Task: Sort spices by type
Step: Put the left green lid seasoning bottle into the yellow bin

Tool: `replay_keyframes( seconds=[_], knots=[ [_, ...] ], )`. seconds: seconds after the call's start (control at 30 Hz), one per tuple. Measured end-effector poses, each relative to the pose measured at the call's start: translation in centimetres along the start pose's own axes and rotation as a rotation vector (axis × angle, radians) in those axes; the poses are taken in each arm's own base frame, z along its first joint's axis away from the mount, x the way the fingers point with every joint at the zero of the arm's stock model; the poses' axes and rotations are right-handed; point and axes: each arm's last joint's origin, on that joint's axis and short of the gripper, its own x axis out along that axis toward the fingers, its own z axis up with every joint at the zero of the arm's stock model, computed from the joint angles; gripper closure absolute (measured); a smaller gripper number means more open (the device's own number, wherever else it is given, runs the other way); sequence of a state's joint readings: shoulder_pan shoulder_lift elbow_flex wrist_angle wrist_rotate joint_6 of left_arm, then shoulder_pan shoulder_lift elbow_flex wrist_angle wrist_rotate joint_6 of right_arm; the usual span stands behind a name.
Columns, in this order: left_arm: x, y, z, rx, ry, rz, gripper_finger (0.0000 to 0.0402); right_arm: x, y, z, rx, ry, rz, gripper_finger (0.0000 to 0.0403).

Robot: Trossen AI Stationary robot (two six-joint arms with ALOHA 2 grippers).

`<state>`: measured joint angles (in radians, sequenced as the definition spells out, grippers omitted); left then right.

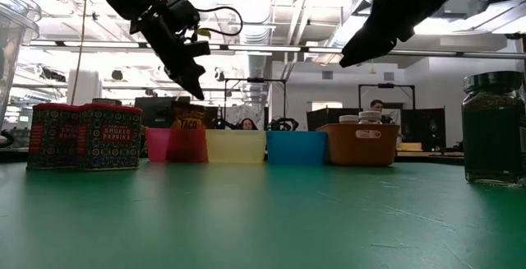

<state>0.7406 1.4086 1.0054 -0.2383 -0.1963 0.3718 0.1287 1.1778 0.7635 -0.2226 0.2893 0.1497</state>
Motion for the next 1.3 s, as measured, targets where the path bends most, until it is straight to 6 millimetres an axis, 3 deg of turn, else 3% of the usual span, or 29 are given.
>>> replay_keyframes(
  seconds=[0.27, 0.47, 0.63, 0.8, 0.93, 1.07, 1.3],
  knots=[
    [0.0, -0.1, -0.2, 0.014, 0.024, -0.009, 0.0291, 0.0, 0.0, 0.0, 0.0, -0.001, 0.001, 0.0104],
    [-0.6, 0.4, 0.4, 0.026, -0.024, 0.064, 0.0281, 0.0, 0.0, 0.0, 0.001, -0.002, 0.0, 0.0104],
    [-3.0, 1.0, 1.6, 0.043, -0.147, 0.093, 0.0281, 0.0, -0.1, 0.0, 0.002, -0.001, -0.005, 0.0104],
    [-6.8, -0.4, 2.3, 0.086, -0.261, -0.07, 0.0282, 0.2, -0.8, 0.1, -0.005, 0.001, -0.034, 0.0104],
    [-8.5, -3.1, 1.5, 0.123, -0.132, -0.161, 0.0288, 0.4, -1.7, 0.2, -0.009, 0.004, -0.065, 0.0104],
    [-9.7, -5.3, 1.0, 0.044, 0.038, -0.229, 0.0288, 0.6, -2.5, 0.3, -0.007, 0.005, -0.09, 0.0104],
    [-12.5, -6.6, 0.1, -0.109, 0.28, -0.316, 0.0267, 0.6, -3.1, 0.2, 0.0, 0.021, -0.105, 0.0104]
  ],
)
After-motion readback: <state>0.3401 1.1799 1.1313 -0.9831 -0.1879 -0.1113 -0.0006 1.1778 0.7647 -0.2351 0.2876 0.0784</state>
